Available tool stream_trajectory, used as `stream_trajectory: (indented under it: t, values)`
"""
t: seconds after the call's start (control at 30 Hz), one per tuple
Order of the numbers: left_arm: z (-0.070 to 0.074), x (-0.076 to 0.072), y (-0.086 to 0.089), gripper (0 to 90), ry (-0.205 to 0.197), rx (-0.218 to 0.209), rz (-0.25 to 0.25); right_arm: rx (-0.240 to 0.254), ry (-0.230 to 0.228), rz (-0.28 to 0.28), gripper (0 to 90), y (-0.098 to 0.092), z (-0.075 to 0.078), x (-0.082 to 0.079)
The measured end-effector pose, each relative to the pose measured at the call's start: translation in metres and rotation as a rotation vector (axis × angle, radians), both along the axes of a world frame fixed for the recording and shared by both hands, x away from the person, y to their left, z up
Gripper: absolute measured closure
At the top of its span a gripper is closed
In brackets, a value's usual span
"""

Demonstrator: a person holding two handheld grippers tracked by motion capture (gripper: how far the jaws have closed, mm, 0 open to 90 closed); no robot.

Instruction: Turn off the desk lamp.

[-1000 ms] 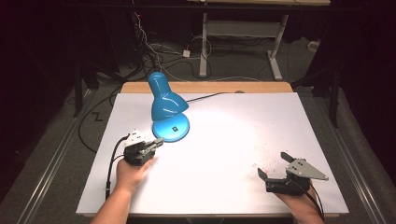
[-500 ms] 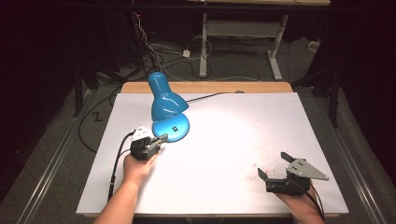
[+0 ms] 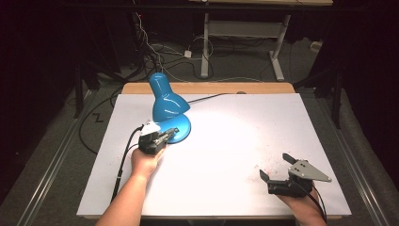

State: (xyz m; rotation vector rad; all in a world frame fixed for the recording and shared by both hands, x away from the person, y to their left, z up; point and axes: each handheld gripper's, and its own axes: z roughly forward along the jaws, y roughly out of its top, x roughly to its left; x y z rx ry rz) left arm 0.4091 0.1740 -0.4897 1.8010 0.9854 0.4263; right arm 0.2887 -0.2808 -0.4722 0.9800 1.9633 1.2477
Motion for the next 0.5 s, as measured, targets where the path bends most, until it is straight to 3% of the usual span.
stream_trajectory:
  t: [0.17,0.5]
  values:
    - [0.0,0.004,-0.008,87.9,-0.001,0.042,0.006,0.001,-0.001,0.001,0.4,0.0,0.001,-0.001]
    - [0.0,0.01,-0.016,87.9,-0.019,0.086,0.026,0.005,-0.003,0.002,0.4,0.0,0.001,-0.001]
